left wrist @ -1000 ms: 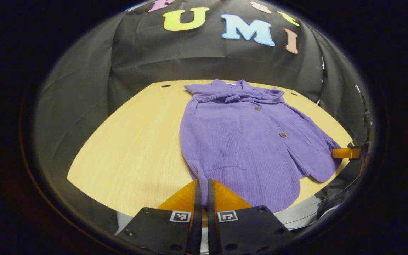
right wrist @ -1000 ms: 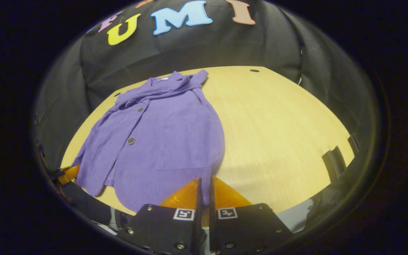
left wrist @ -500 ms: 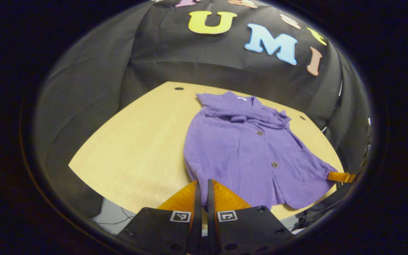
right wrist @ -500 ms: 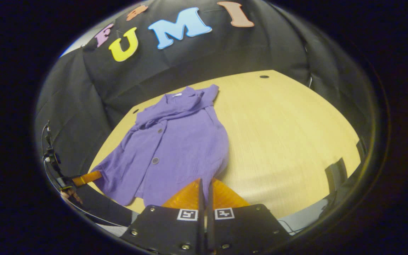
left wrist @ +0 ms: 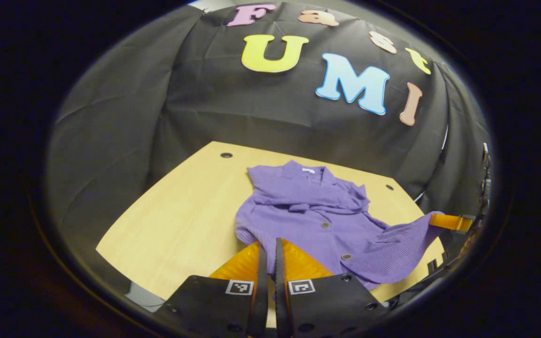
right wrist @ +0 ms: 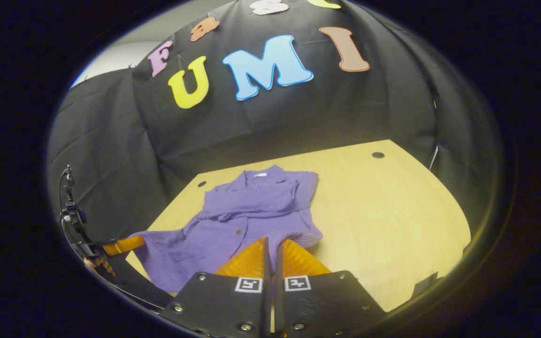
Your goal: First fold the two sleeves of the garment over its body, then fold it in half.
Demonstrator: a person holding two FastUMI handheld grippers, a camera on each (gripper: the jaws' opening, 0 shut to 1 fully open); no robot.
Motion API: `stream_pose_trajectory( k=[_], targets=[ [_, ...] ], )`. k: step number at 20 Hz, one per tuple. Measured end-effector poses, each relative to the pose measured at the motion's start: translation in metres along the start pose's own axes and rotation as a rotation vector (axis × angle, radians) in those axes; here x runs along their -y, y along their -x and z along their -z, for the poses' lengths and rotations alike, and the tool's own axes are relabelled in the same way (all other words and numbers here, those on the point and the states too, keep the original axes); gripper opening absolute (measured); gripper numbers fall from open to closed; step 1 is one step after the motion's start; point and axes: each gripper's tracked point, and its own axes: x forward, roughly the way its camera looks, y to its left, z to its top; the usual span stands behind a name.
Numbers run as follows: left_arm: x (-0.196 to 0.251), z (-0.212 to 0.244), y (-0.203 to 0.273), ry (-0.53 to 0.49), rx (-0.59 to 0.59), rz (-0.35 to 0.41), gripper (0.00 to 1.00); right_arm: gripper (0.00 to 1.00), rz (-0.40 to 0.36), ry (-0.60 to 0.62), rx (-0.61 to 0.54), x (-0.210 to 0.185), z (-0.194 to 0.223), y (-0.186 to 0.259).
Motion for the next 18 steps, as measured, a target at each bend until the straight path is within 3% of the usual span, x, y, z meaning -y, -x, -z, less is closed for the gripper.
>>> stream_pose_trajectory(
  k=[7, 18],
  targets=[
    [0.009, -0.089, -0.074, -0.014, 0.079, 0.092, 0.13, 0.03, 0.066, 0.003, 0.068, 0.005, -0.073, -0.034],
    [-0.017, -0.2, -0.204, -0.03, 0.115, 0.164, 0.13, 0.03, 0.19, -0.031, 0.077, 0.017, -0.155, -0.141]
  ],
)
